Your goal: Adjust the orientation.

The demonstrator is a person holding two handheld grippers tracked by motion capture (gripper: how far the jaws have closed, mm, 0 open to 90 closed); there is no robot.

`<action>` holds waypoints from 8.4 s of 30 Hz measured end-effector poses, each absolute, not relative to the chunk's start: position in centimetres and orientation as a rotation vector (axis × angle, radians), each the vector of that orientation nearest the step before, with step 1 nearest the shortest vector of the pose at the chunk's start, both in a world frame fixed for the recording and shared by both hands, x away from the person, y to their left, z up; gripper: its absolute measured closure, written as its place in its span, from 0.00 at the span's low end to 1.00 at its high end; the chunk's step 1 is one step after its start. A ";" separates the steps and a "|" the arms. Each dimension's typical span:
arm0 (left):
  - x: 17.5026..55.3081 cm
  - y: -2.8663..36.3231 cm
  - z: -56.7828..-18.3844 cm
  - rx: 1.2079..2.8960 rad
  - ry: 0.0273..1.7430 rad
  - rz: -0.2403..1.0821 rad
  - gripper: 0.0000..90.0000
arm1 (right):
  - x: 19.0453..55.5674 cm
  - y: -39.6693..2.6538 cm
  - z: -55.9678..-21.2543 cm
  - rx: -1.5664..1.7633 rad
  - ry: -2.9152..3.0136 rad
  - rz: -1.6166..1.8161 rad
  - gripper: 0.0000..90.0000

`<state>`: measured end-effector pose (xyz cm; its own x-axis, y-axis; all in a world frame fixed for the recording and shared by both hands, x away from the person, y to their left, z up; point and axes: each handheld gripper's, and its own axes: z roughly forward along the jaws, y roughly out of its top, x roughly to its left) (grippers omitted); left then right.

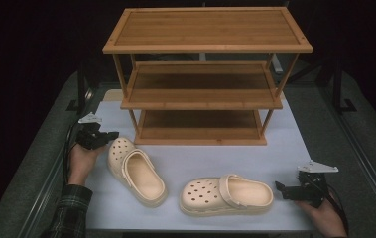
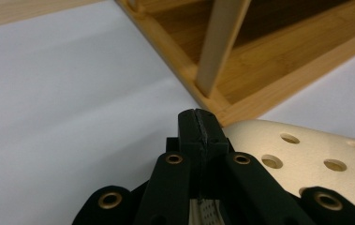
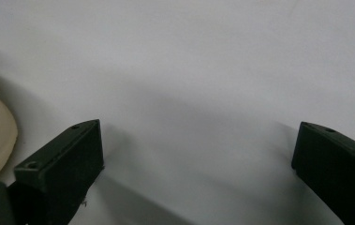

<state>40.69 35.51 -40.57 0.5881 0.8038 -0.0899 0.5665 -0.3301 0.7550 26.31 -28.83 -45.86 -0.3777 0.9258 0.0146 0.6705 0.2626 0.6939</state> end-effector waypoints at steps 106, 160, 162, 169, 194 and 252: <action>35.8 29.5 -42.2 2.202 0.947 0.340 1.00 | 26.3 -28.8 -45.9 1.456 2.145 0.880 0.02; 34.2 29.3 -40.7 2.198 0.892 0.313 0.76 | 26.3 -28.8 -45.9 1.454 2.144 0.882 0.02; 33.6 29.7 -40.6 2.186 0.903 0.319 0.67 | 26.3 -28.8 -45.9 1.454 2.144 0.882 0.02; 31.2 31.6 -41.0 2.185 0.937 0.345 0.36 | 26.3 -28.8 -45.9 1.454 2.145 0.882 0.02; 26.6 34.6 -45.1 2.203 1.033 0.436 0.00 | 26.4 -28.8 -45.8 1.457 2.152 0.869 0.02; 26.7 34.7 -45.1 2.196 1.039 0.427 0.00 | 29.0 -18.8 -39.8 0.767 2.711 1.356 0.54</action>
<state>26.69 34.65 -45.11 0.6307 0.7760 0.0112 0.5596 -0.4647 0.6862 28.99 -18.82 -39.76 -0.8797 0.4316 0.1999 0.4188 0.5038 0.7555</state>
